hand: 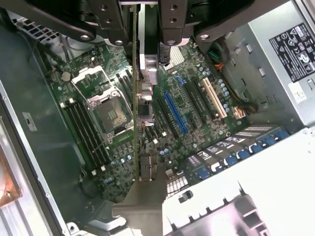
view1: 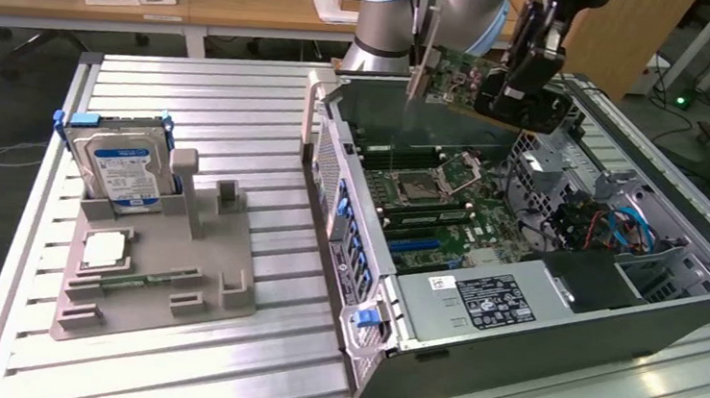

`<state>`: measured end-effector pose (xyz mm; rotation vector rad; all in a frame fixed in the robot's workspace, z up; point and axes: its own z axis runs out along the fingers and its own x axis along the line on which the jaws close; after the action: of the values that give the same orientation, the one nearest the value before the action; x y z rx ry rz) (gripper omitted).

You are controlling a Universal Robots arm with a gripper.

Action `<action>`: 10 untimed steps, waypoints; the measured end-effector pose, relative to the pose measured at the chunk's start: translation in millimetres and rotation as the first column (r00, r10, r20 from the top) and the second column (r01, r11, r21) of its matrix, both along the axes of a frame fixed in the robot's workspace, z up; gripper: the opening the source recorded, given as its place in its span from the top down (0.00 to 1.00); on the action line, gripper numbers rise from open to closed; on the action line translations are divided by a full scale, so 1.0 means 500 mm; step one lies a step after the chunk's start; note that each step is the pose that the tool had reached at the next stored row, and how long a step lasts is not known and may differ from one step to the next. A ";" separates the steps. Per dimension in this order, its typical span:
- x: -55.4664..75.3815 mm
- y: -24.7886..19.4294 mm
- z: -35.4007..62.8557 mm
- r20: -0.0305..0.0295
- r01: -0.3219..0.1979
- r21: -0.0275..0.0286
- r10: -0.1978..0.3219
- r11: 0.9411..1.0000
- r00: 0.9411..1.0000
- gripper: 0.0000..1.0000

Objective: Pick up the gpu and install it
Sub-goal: 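Insert the gpu into the slot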

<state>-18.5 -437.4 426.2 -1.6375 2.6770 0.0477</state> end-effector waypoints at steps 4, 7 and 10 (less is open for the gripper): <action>0.000 0.0000 0.000 0.000 -0.039 0.000 0.039 0.999 0.999 0.72; 0.000 0.0000 0.000 0.000 -0.060 0.000 0.060 0.998 0.998 0.72; 0.000 0.0000 0.000 0.001 -0.071 0.000 0.071 0.997 0.997 0.72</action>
<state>-18.4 -437.4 426.2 -1.7319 2.6173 0.0469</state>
